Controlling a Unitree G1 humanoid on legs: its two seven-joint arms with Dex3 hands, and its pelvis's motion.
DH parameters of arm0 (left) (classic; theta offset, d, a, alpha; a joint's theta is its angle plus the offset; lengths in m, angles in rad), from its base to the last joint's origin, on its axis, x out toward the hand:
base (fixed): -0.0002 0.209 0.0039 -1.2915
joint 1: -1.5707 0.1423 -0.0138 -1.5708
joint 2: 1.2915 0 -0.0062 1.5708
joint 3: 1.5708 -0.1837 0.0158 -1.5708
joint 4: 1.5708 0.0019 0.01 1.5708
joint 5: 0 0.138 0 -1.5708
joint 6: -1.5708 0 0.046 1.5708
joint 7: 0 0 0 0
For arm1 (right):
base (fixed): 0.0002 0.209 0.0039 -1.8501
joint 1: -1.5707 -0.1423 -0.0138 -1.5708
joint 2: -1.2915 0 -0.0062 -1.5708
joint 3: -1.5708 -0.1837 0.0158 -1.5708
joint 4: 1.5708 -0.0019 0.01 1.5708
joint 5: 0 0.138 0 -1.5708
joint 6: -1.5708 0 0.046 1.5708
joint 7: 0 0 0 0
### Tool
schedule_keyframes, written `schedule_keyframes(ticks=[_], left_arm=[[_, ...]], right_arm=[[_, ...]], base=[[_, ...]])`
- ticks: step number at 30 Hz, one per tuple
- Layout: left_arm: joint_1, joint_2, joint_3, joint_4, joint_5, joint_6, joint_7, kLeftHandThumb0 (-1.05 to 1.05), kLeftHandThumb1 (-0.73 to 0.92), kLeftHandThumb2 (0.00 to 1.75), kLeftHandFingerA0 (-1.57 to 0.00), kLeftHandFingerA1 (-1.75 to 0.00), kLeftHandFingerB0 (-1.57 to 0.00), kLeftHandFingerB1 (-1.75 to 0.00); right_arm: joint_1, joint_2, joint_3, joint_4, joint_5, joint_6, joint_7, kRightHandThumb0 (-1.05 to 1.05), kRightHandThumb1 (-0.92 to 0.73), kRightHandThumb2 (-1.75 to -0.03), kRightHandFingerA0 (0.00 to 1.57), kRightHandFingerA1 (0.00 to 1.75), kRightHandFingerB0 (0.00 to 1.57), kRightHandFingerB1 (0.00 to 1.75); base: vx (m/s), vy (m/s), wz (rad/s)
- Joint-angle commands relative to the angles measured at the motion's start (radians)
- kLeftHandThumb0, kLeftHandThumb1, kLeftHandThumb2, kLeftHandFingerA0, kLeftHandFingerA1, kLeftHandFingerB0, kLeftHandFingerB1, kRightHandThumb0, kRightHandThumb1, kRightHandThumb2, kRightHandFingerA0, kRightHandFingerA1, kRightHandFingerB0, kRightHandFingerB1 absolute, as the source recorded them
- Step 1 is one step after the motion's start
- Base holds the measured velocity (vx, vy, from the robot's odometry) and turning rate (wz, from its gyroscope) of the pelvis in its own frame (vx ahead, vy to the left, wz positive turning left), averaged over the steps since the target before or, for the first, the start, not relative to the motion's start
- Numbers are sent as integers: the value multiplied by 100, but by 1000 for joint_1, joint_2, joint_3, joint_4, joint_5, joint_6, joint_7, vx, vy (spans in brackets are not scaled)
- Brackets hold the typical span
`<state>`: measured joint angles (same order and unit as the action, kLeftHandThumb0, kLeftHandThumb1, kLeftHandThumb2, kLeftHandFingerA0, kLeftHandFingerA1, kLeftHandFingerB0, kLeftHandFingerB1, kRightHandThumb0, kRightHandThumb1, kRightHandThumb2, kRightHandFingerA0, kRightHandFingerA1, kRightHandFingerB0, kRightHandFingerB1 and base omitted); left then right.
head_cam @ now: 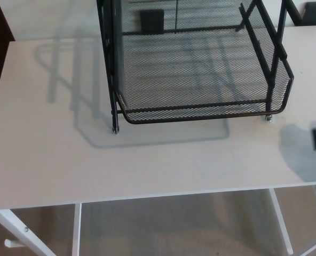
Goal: The robot walks towards a desk on which a file tray is kept in the middle and a stapler is kept to its right. The robot lifts the stapler using its right hand and places it on the file tray.
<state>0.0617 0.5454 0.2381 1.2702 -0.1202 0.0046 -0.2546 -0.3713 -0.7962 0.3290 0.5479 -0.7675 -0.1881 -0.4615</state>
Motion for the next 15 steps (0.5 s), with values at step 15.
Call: schedule_keyframes(ticks=[15], left_arm=[[44, 32, 8, -13, 26, -71, 0, -104, 73, 134, -51, -94, -4, -68]], right_arm=[[-25, -53, -360, -334, 89, -98, 5, -12, -51, -94, 94, 171, 76, 154]], base=[[0, 0, 0]])
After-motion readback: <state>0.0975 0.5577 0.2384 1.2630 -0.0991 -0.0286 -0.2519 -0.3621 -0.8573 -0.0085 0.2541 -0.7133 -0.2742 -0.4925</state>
